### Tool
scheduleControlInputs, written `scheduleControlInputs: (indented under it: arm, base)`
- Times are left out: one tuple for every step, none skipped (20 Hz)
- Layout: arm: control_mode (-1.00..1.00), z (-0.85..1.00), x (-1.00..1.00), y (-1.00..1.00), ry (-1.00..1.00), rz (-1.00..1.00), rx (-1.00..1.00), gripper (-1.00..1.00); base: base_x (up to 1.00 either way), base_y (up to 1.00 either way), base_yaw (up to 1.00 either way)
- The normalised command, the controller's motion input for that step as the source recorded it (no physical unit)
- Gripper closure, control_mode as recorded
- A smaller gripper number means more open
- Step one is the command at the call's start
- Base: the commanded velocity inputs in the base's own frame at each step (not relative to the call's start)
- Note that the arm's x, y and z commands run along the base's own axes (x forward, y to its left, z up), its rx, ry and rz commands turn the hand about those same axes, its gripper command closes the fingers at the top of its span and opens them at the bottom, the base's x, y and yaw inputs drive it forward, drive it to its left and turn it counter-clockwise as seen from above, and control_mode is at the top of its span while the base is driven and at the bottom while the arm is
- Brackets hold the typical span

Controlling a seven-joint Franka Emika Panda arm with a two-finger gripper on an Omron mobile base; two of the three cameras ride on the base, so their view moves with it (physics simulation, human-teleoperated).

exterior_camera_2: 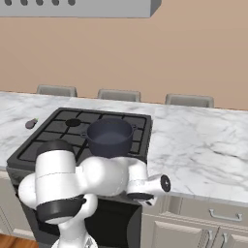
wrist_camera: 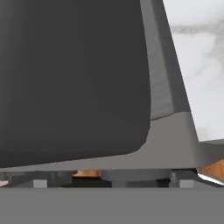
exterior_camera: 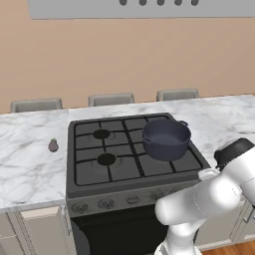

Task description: Turn on the burner for the pot on the stove. Wait thirty seconds for the pot to heat up. Then add the eggplant to the pot.

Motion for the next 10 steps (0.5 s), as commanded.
scheduleControlInputs:
  arm:
    - [-1.00, 0.14, -0.16, 0.50, 0.00, -0.07, 0.06, -1.00]
    - [-1.00, 0.18, -0.16, 0.51, 0.00, -0.08, 0.06, -1.00]
    - [-1.00, 0.26, -0.14, 0.56, 0.00, -0.09, 0.05, -1.00]
    - [-1.00, 0.37, -0.10, 0.56, 0.00, -0.10, 0.04, -1.00]
    - [-1.00, 0.41, -0.03, 0.54, 0.00, -0.12, 0.03, -1.00]
    - [-1.00, 0.46, -0.08, 0.56, 0.00, -0.12, 0.03, -1.00]
    - [-1.00, 0.47, -0.11, 0.55, 0.00, -0.13, 0.01, -1.00]
    - [-1.00, 0.52, -0.14, 0.56, 0.00, -0.13, 0.00, -1.00]
    - [-1.00, 0.54, -0.16, 0.59, 0.00, -0.15, 0.00, -1.00]
    - [-1.00, 0.57, -0.16, 0.61, 0.00, -0.15, 0.00, -1.00]
  base:
    - [0.00, 0.00, 0.00]
    - [0.00, 0.00, 0.00]
    - [0.00, 0.00, 0.00]
    - [0.00, 0.00, 0.00]
    - [0.00, 0.00, 0.00]
    - [0.00, 0.00, 0.00]
    - [0.00, 0.00, 0.00]
    - [0.00, 0.00, 0.00]
    - [0.00, 0.00, 0.00]
    - [0.00, 0.00, 0.00]
